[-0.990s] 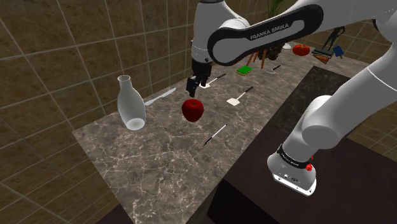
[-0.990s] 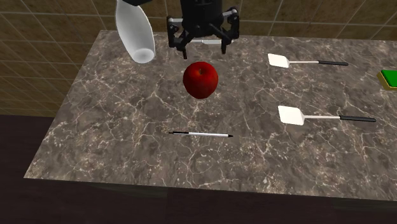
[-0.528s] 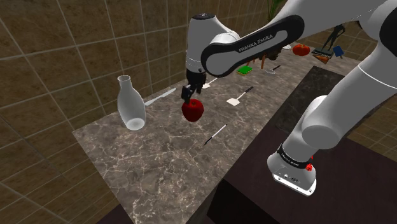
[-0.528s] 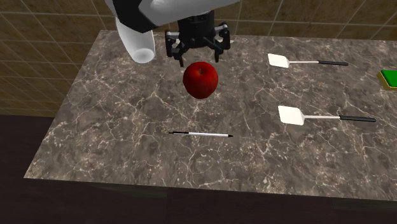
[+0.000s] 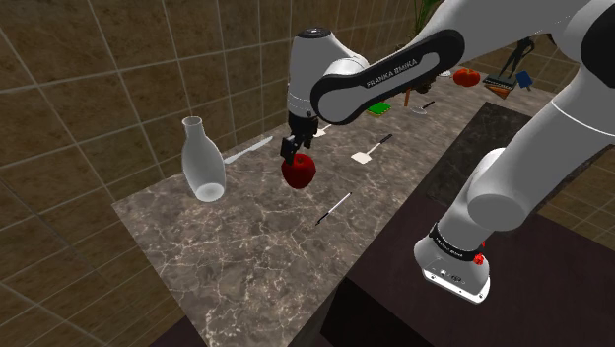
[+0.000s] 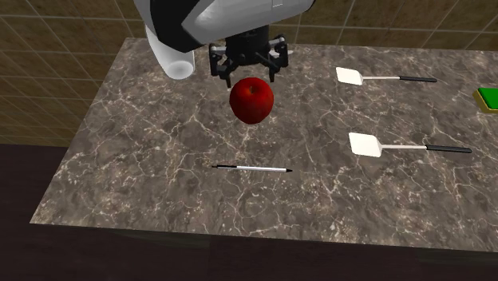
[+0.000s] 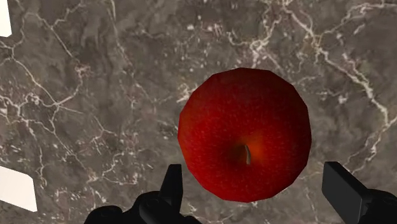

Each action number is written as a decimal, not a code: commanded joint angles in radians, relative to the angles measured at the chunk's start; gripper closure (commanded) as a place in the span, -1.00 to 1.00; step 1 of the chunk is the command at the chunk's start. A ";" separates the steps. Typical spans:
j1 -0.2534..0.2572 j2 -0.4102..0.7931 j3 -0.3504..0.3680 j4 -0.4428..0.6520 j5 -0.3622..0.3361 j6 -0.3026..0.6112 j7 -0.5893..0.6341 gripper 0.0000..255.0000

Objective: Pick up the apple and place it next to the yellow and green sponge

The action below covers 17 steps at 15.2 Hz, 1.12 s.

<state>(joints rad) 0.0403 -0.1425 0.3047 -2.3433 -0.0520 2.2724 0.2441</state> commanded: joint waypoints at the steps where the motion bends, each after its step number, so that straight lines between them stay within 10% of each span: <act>1: 0.000 0.000 0.000 0.000 0.000 0.000 0.000 -1.00; 2: 0.000 0.000 0.000 0.000 0.000 0.000 0.000 1.00; 17: 0.002 -0.039 -0.005 0.046 0.017 -0.083 -0.017 1.00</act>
<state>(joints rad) 0.0424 -0.1758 0.3005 -2.3056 -0.0377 2.2036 0.2298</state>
